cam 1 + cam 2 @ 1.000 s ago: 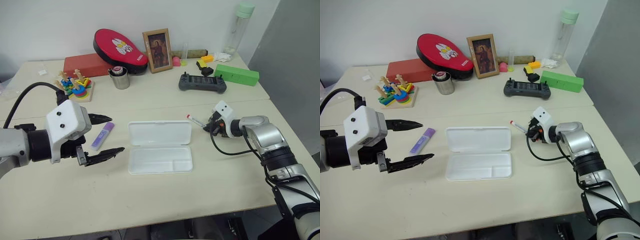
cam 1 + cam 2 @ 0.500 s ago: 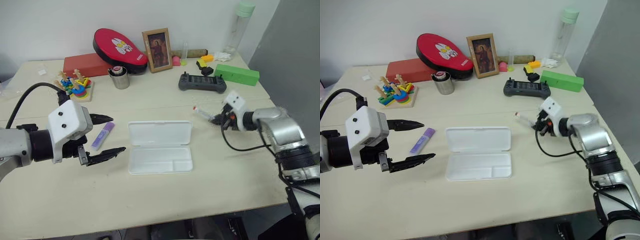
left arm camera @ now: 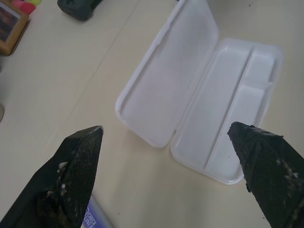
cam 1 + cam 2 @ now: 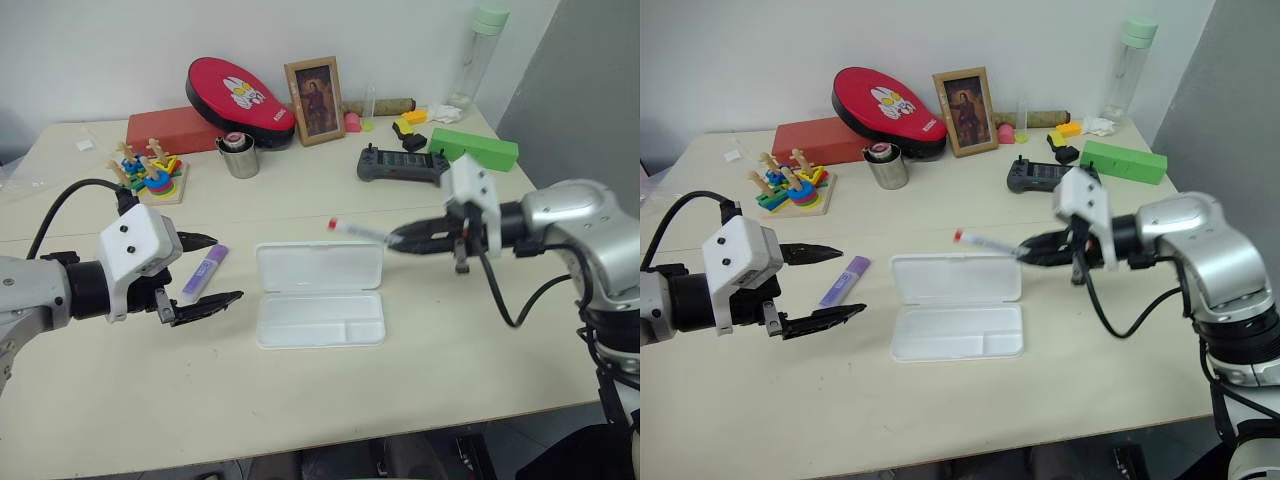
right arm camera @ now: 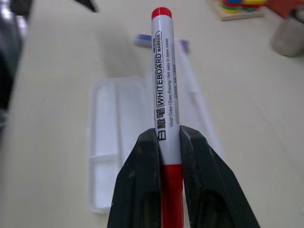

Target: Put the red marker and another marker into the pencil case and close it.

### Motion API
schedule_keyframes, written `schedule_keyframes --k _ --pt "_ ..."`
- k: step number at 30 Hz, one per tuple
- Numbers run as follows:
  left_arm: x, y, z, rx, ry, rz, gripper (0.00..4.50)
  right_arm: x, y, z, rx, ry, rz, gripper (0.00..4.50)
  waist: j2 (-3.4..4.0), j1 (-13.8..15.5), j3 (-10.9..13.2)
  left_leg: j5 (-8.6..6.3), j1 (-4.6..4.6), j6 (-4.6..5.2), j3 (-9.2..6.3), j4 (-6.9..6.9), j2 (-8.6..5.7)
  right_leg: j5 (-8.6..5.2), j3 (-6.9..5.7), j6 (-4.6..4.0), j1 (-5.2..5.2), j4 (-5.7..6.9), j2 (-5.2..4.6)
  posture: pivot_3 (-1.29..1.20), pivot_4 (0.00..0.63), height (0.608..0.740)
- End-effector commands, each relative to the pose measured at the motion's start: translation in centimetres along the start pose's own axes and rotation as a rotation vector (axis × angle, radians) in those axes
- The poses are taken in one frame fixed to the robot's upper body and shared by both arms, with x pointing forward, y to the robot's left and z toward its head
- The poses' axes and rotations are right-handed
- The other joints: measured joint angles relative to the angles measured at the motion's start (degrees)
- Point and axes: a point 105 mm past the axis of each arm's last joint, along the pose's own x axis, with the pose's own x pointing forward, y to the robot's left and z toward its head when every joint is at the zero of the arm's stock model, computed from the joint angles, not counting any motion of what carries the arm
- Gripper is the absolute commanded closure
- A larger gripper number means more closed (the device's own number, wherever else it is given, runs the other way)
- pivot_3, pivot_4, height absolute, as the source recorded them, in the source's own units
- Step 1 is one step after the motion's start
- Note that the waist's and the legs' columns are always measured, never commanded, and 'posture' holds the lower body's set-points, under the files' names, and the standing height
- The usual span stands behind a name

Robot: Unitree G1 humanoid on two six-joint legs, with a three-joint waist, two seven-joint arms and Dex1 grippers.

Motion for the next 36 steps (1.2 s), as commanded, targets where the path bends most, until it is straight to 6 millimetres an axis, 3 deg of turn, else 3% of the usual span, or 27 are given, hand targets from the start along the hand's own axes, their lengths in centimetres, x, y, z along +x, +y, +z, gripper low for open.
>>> schedule_keyframes --k 1,6,12,24,25,31,34,36 --pt "0.0 0.3 0.5 0.036 -0.019 0.010 0.00 2.6 0.9 -1.0 -0.034 0.022 0.055 4.24 0.00 -0.01 0.00 0.00 0.00 0.00 0.00 0.01 0.00 0.00 0.00 0.00 0.00 0.01 0.00 0.00 0.150 0.740" --pt "-0.2 0.7 0.2 0.039 -0.006 0.025 0.00 5.6 0.5 -2.9 -0.008 0.058 0.035 4.24 -0.01 0.02 -0.01 0.00 -0.02 0.00 0.01 0.04 0.00 0.01 0.00 0.00 0.00 0.00 0.00 0.00 0.150 0.740" --pt "-0.4 0.6 -0.1 0.032 0.003 0.032 0.00 7.3 0.3 -4.9 -0.022 0.096 0.039 4.24 -0.02 0.05 -0.01 0.00 -0.04 0.00 0.00 0.04 0.00 0.01 -0.01 0.00 -0.01 -0.01 0.00 0.00 0.150 0.740" --pt "0.0 0.7 -0.2 0.040 -0.003 0.041 0.00 8.6 -0.2 -7.0 -0.034 0.135 0.020 4.24 -0.02 0.05 -0.01 0.00 -0.02 0.00 -0.02 0.04 0.00 0.01 -0.03 -0.01 0.00 0.02 0.00 0.00 0.150 0.740" --pt "0.0 0.7 -0.2 0.041 -0.004 0.040 0.00 8.6 -0.3 -7.0 -0.033 0.135 0.018 3.54 -0.02 0.05 -0.01 0.00 -0.02 0.00 -0.02 0.04 0.00 0.01 -0.03 0.00 0.00 0.02 0.00 0.00 0.150 0.740" --pt "0.0 0.7 -0.2 0.038 -0.009 0.034 0.00 8.3 -0.9 -5.8 -0.024 0.092 -0.006 2.29 -0.02 0.05 -0.01 0.00 -0.03 -0.01 -0.02 0.04 0.00 0.01 -0.03 -0.01 0.00 0.02 0.00 0.00 0.150 0.740" --pt "0.0 0.6 -0.2 0.033 -0.011 0.030 0.00 7.9 -0.8 -5.0 -0.016 0.068 -0.005 1.44 -0.02 0.06 -0.01 0.00 -0.03 -0.01 -0.02 0.04 0.00 0.01 -0.03 -0.01 0.00 0.02 0.00 0.00 0.150 0.740" --pt "-0.1 0.6 -0.3 0.026 -0.012 0.032 0.00 7.5 -0.7 -4.3 -0.007 0.050 0.003 1.44 -0.02 0.08 -0.01 0.00 -0.03 -0.01 -0.02 0.04 0.00 0.01 -0.03 -0.01 0.00 0.02 0.00 0.00 0.150 0.740"
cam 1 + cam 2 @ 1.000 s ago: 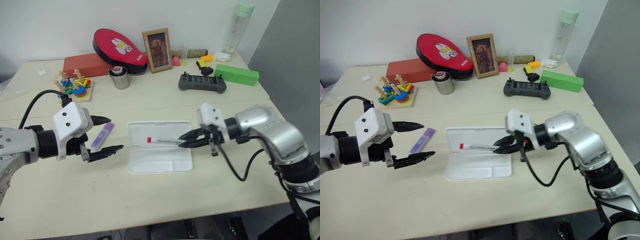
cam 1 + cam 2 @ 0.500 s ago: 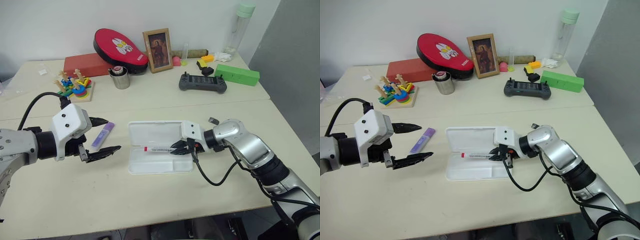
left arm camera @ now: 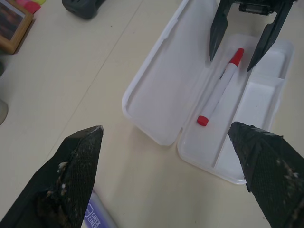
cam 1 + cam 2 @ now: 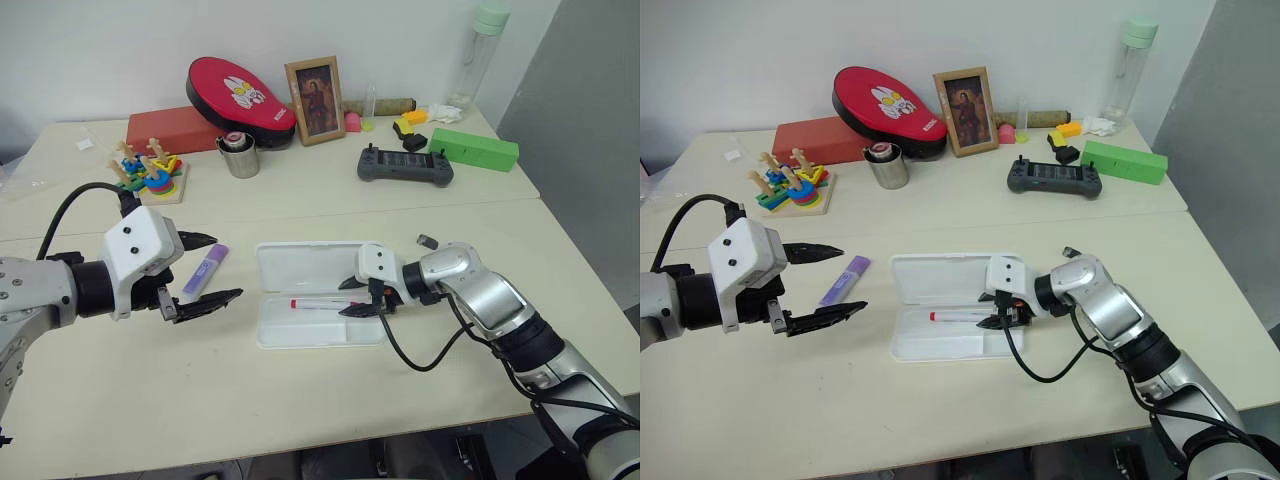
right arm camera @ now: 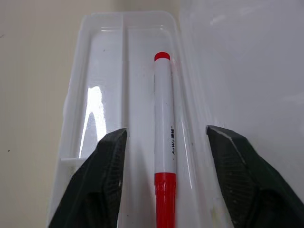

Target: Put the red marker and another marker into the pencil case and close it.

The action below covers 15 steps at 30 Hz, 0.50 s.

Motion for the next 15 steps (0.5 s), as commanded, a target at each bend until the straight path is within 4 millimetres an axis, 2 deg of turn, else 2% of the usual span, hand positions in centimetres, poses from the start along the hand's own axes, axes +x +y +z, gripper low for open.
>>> schedule_keyframes --k 1,4,9,15 --pt "-0.3 0.3 0.3 0.021 -0.007 0.019 0.00 -1.6 -0.1 3.0 -0.030 -0.081 -0.001 1.44 0.00 0.02 0.00 0.00 0.00 0.00 0.00 0.00 0.00 0.00 0.00 0.00 0.00 0.00 0.00 0.00 0.150 0.740" --pt "-0.9 0.8 -0.1 0.011 0.010 0.043 0.00 -2.4 0.3 4.1 -0.009 -0.113 0.006 1.44 0.00 0.03 0.00 0.00 0.01 0.00 -0.01 0.00 0.00 0.00 0.00 0.00 0.00 0.01 0.00 0.00 0.150 0.740" --pt "-2.3 2.7 -1.2 -0.064 0.017 0.137 0.00 -4.4 1.6 5.0 -0.026 -0.112 0.039 1.44 0.00 0.15 0.00 0.00 0.00 0.00 -0.01 0.00 0.00 0.00 -0.02 0.00 0.00 0.00 0.00 0.00 0.150 0.740" --pt "-2.5 4.4 -4.7 -0.206 0.069 0.250 0.00 -6.1 1.3 5.9 -0.049 -0.113 0.008 1.44 0.00 0.09 0.00 0.00 0.02 0.00 -0.01 0.00 0.00 0.00 -0.02 0.00 0.01 0.00 0.00 0.00 0.150 0.740"
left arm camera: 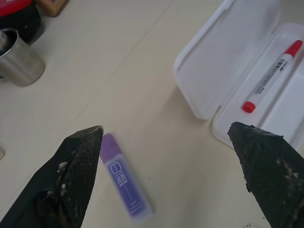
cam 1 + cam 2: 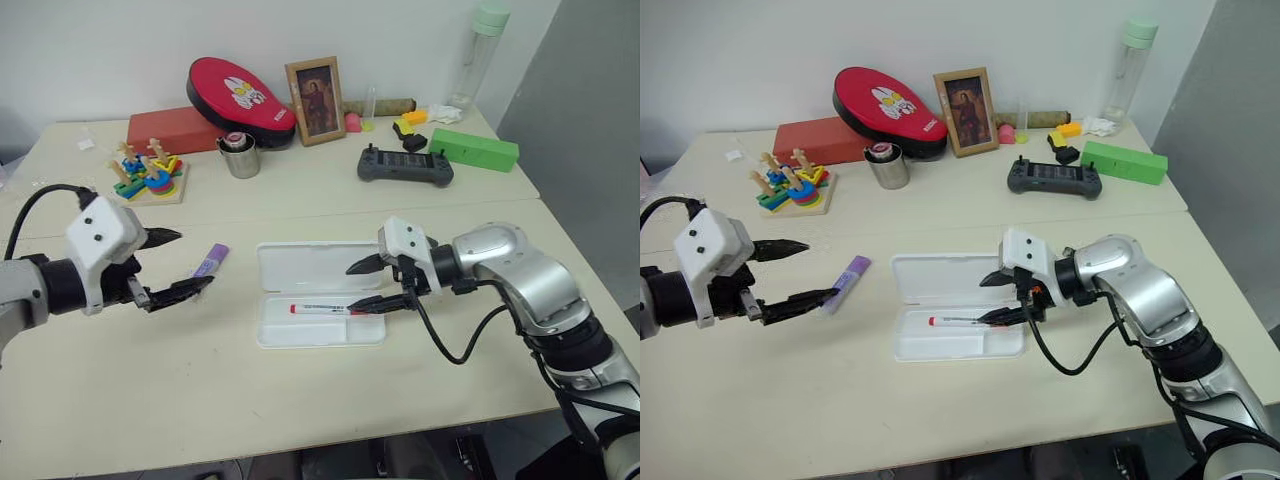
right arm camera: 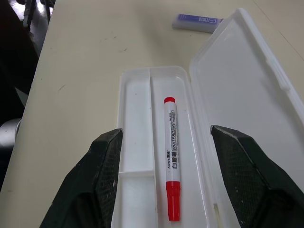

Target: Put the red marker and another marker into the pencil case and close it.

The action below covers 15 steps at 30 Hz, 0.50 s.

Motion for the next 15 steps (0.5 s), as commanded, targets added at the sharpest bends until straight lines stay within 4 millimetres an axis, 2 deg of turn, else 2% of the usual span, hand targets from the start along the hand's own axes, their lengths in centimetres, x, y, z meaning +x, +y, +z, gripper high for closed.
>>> schedule_keyframes --k 1,9,12,15 --pt "-0.2 1.6 -1.3 -0.064 0.021 0.099 0.00 -1.4 -0.3 2.2 -0.073 -0.037 -0.035 1.44 0.00 -0.01 0.00 0.00 0.00 0.00 0.00 0.00 0.00 0.00 0.01 0.00 0.00 0.00 0.00 0.00 0.150 0.740" --pt "1.3 2.6 -3.7 -0.175 0.037 0.156 0.00 -2.0 -0.4 3.0 -0.089 -0.048 -0.054 1.44 -0.01 0.11 -0.01 0.00 -0.02 0.00 -0.01 0.00 0.00 0.00 -0.01 0.00 0.00 -0.01 -0.01 0.00 0.150 0.740" --pt "3.1 2.9 -5.2 -0.230 0.051 0.169 0.44 -1.9 -0.4 2.8 -0.092 -0.039 -0.054 1.40 -0.01 0.26 -0.01 0.00 -0.01 0.00 0.00 0.00 -0.01 0.01 -0.01 0.00 0.00 0.01 -0.01 0.00 0.150 0.740" --pt "4.6 3.2 -6.2 -0.220 0.095 0.200 1.08 -1.9 -0.2 2.9 -0.095 -0.043 -0.052 1.40 -0.02 0.57 -0.02 0.00 0.00 0.00 -0.02 0.02 -0.01 0.01 -0.03 0.01 0.02 0.03 -0.01 0.00 0.150 0.740"
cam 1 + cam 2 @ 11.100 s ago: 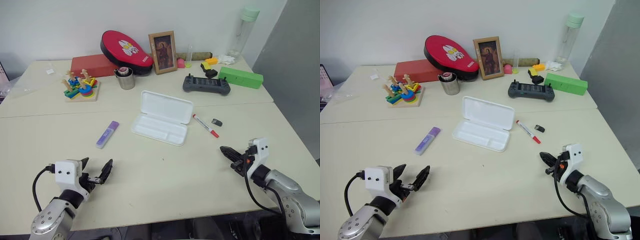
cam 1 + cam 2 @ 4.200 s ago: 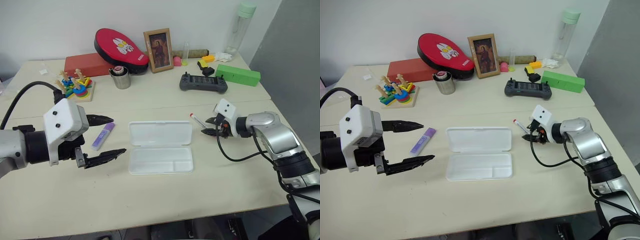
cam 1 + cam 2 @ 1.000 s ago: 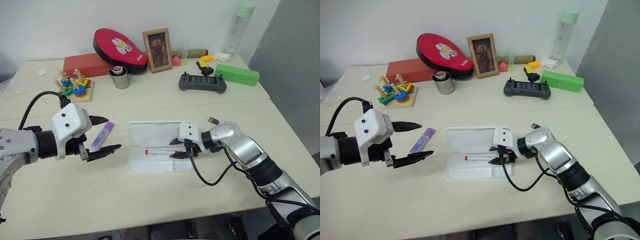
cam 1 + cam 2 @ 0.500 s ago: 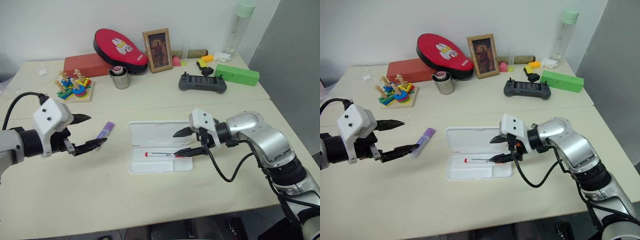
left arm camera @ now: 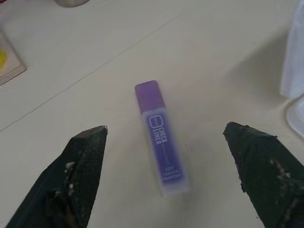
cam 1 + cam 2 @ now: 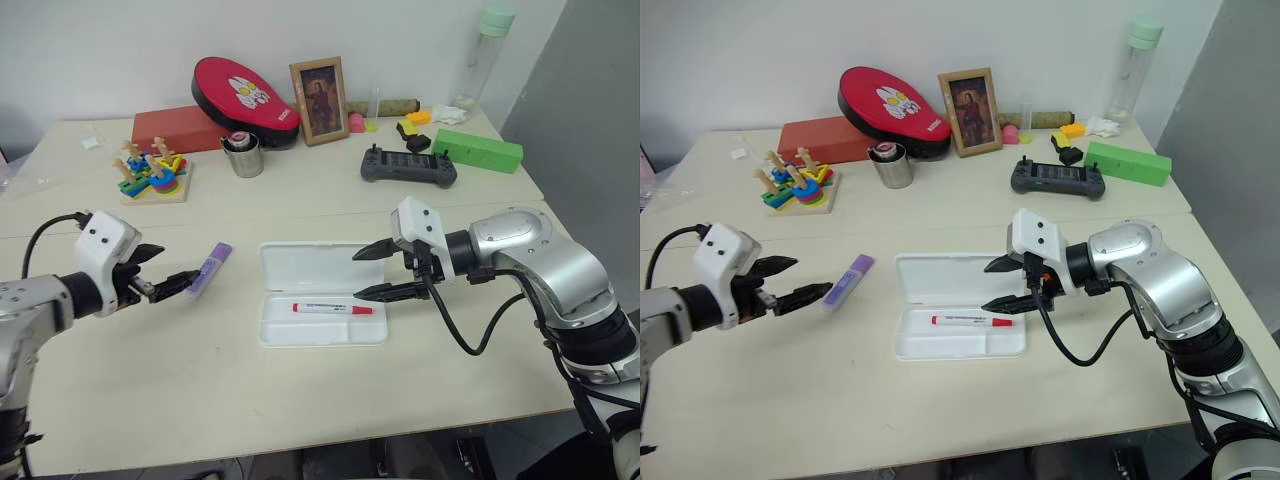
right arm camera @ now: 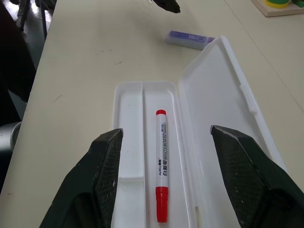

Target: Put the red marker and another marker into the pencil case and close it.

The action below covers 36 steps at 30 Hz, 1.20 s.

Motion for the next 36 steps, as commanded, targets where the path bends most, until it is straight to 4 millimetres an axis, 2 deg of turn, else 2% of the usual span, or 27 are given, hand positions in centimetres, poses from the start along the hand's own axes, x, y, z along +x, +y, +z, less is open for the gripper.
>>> schedule_keyframes --k 1,2,7,23,29,33,36 --pt "1.5 0.7 -0.3 0.024 0.029 0.067 1.23 -0.5 0.2 1.3 -0.052 -0.024 -0.007 1.40 -0.02 0.15 -0.01 0.00 -0.02 0.00 0.00 0.01 0.00 0.01 0.00 0.01 0.00 0.00 0.00 0.00 0.150 0.740" --pt "1.9 0.5 -0.3 0.009 0.029 0.074 1.45 -0.6 0.3 1.4 -0.058 -0.022 -0.004 1.40 -0.02 0.26 -0.01 0.00 -0.02 0.00 0.00 0.01 0.00 0.01 0.01 0.01 0.00 -0.01 0.00 0.00 0.150 0.740" --pt "3.2 -0.9 -0.6 -0.017 0.037 0.024 1.45 -1.1 1.0 1.4 -0.069 -0.015 0.026 1.40 -0.04 0.31 0.00 0.00 -0.04 0.00 -0.01 0.02 0.00 0.01 0.01 0.01 -0.02 -0.02 0.00 0.00 0.150 0.740" --pt "4.9 -0.7 -0.8 -0.076 0.024 0.058 1.45 -1.1 1.2 1.2 -0.079 -0.003 0.020 1.40 -0.05 0.42 -0.01 0.00 -0.04 0.00 -0.04 0.03 0.00 0.02 -0.02 0.01 -0.01 0.00 0.00 0.00 0.150 0.740" --pt "5.8 -0.4 -1.2 -0.147 0.022 0.058 1.45 -1.1 1.1 1.2 -0.075 -0.004 0.015 1.40 -0.05 0.44 -0.01 0.00 -0.04 0.00 -0.04 0.04 -0.01 0.02 -0.02 0.02 0.00 0.01 0.00 0.00 0.150 0.740" --pt "6.2 -0.5 -1.7 -0.195 0.038 0.043 1.45 -1.1 1.1 1.2 -0.074 -0.004 0.013 1.40 -0.05 0.43 -0.01 0.00 -0.04 0.00 -0.06 0.05 -0.01 0.02 -0.03 0.02 0.00 0.01 0.00 0.00 0.150 0.740" --pt "6.5 -0.4 -2.9 -0.253 0.085 0.045 1.45 -1.1 1.1 1.2 -0.075 -0.003 0.011 1.40 -0.05 0.46 -0.01 0.00 -0.02 0.00 -0.06 0.06 -0.02 0.02 -0.04 0.02 0.02 0.02 0.00 0.00 0.150 0.740"
